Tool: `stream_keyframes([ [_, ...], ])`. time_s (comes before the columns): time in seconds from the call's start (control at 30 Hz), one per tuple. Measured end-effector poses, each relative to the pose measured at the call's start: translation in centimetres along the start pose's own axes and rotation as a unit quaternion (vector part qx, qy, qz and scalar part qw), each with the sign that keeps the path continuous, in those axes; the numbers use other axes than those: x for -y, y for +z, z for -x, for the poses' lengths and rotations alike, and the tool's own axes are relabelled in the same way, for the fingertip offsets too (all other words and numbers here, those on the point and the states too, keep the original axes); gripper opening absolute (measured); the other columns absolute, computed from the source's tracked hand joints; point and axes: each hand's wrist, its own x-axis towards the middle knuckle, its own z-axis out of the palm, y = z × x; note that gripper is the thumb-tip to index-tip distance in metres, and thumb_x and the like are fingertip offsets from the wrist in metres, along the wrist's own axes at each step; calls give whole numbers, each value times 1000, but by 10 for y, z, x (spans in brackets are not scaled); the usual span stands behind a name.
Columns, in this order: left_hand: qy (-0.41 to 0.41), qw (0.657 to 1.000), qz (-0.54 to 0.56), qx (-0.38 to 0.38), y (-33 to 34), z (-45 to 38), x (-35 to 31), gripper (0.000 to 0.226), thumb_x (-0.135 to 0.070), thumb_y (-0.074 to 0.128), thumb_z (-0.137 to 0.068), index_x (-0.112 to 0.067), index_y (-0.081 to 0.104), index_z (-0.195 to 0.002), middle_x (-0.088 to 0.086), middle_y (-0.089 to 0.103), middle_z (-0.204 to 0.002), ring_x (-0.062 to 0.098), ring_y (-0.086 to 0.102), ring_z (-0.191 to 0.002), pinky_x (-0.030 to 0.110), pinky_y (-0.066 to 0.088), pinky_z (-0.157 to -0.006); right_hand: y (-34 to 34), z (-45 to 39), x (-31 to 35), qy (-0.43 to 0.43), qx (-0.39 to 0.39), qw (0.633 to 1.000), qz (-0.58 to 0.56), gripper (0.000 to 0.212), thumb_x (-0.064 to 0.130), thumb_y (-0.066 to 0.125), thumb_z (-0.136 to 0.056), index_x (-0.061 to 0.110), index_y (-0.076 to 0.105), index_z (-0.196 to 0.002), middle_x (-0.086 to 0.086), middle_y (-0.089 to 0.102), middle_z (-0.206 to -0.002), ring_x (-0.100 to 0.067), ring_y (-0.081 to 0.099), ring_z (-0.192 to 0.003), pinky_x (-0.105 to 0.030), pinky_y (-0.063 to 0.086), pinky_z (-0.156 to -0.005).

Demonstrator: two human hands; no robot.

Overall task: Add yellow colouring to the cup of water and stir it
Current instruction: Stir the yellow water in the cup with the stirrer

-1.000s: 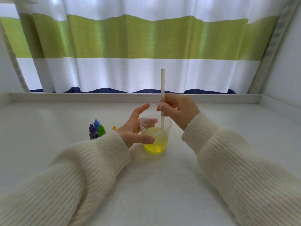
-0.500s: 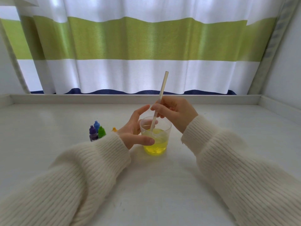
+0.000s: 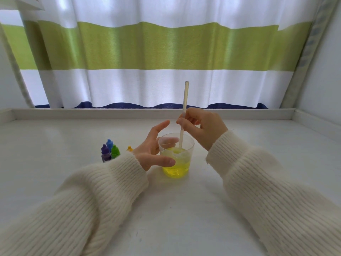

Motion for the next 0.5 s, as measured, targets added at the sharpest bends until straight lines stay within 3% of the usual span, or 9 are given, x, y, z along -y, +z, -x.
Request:
stream_keyframes([
  [0.17,1,1000,0,0,0,0,0,93,-11,81,-45,-66,34,-104,-17,62,-108,1,56,-103,23,51,-78,-2,1,3,-4,5,1000,7,18,31,50,-87,17,61,-84,3,63,-75,-14,60,-72,-30,52,-71],
  [0.3,-2,1000,0,0,1,2,-1,92,-16,82,-42,-69,35,-101,-18,62,-108,2,55,-105,29,49,-84,-4,2,6,0,17,1000,-21,20,29,50,-87,14,62,-83,-2,65,-75,-18,61,-73,-35,52,-74],
  [0.5,-7,1000,9,-3,2,2,-3,93,-6,79,-51,-65,32,-106,-14,57,-113,5,55,-105,23,51,-76,-2,3,10,9,31,996,-82,14,26,54,-86,18,62,-80,4,64,-73,-15,63,-73,-22,51,-68],
])
